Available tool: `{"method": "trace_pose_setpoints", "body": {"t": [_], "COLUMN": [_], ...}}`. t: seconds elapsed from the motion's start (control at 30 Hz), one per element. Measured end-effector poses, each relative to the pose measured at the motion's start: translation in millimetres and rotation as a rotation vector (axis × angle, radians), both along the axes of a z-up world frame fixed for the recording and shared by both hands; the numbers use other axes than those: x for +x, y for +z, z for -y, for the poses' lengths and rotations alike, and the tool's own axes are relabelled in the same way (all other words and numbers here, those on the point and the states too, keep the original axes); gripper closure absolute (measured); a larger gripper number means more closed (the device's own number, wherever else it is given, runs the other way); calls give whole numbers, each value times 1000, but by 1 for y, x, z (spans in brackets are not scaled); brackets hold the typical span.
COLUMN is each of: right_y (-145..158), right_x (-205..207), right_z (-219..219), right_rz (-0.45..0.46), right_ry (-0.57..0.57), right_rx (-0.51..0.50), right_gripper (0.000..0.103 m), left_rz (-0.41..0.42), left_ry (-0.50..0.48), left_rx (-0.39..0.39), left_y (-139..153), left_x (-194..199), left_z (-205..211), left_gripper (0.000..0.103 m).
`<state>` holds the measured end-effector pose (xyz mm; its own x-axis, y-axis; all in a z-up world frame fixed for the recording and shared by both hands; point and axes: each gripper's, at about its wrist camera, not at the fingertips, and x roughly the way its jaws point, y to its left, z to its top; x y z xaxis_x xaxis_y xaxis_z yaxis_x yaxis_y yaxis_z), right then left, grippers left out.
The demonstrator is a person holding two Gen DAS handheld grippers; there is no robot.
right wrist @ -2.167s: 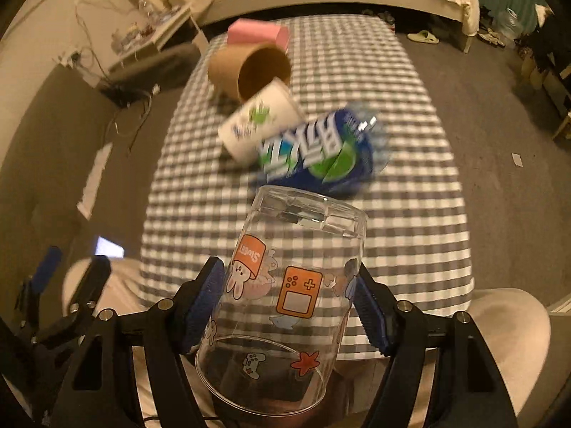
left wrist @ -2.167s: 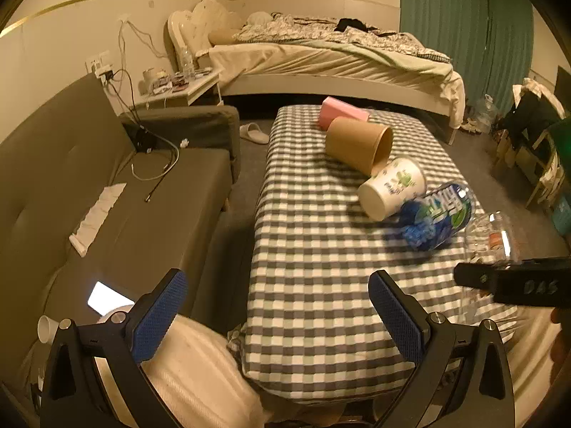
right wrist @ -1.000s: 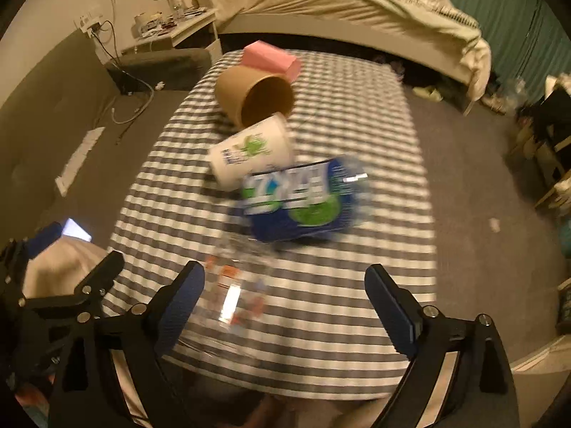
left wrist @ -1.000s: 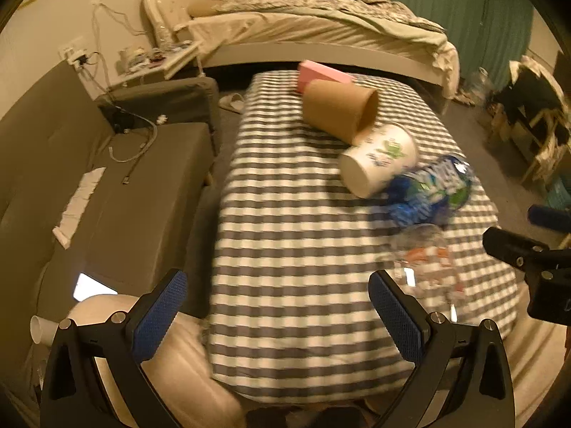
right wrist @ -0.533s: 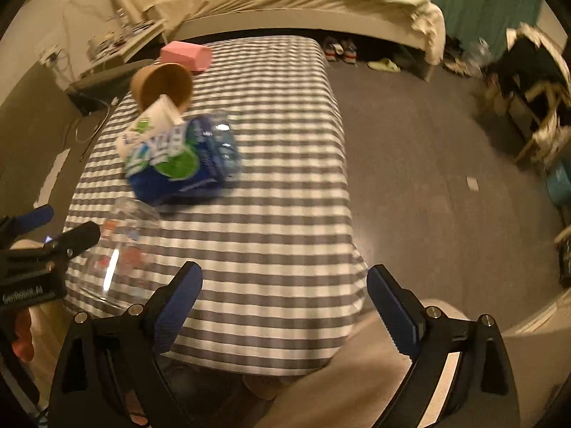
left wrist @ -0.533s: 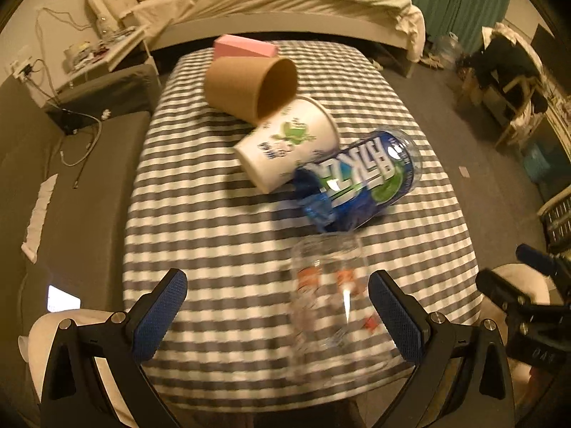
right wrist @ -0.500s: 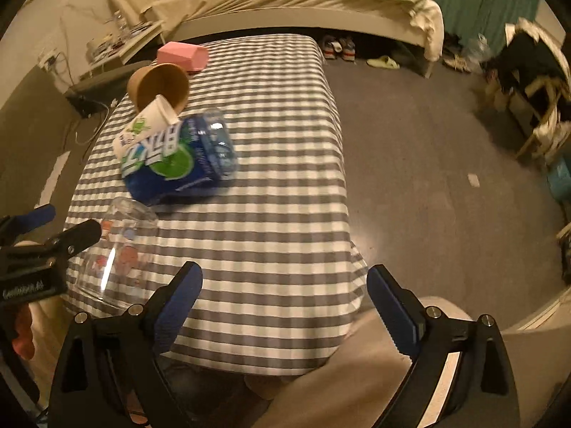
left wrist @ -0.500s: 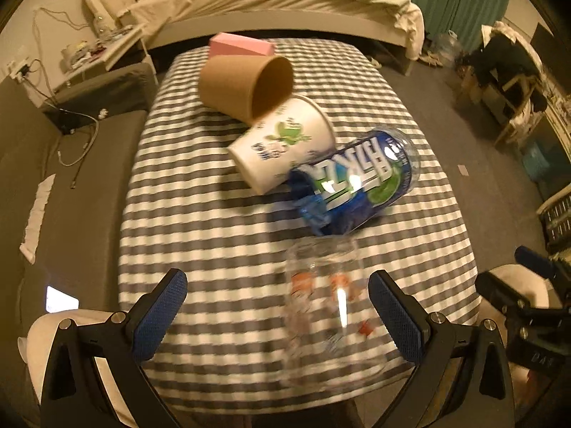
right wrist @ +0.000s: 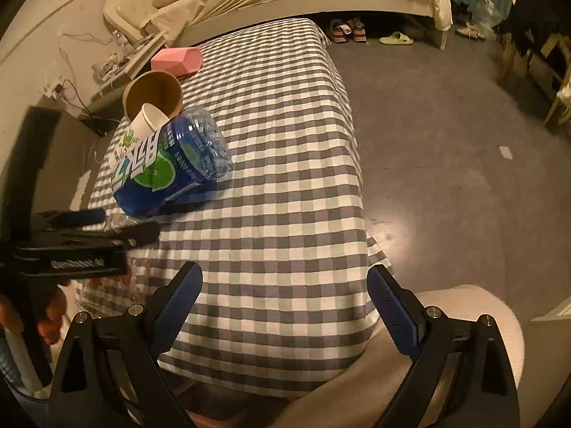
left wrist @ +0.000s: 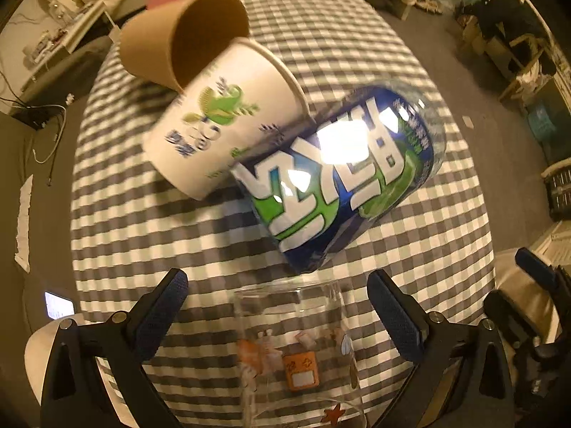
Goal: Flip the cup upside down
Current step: 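Move the left gripper to the glass cup and close around it, then set the glass cup down rim first and open the left gripper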
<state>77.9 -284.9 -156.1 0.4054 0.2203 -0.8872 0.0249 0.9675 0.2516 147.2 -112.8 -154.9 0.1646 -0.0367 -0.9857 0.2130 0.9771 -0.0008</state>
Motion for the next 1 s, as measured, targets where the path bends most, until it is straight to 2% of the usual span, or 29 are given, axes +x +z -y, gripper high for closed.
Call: {"method": "trace_pose_setpoints", "body": {"t": [0.07,0.13,0.2,0.33,0.5,0.7,0.8,1.0], "right_y": [0,-1,-2,0,8,25,31,35], "right_x": [1,3,3,2,-3,-12,-15,-19], "right_z": [3,5,6,6,7,0,-2,-8], "right_rz": [10,13,11,20,51,106,116,124], "right_ry": [-10,-19,-24,-29,-39,-30,-31,-29], "right_rx": [18,30,32,29,10,-40,-52,-73], "right_gripper": [9,9,9,9,9,9,9,9], "left_rz": [-18,-34,-49,-25,40,164,216,371], "left_ry": [-13,-19,-25,-46,-44,-3,28,28], "left_rx": [9,10,2,-5,-42,-82,-116,-113], "left_y": [-4,-6,-6,4,37,68,74,81], "left_x": [0,1,0,-5,-15,-17,-24,-38], "left_z": [2,3,3,4,-8,-22,-30,-26], "left_gripper": [14,33,42,42,42,43,43,43]}}
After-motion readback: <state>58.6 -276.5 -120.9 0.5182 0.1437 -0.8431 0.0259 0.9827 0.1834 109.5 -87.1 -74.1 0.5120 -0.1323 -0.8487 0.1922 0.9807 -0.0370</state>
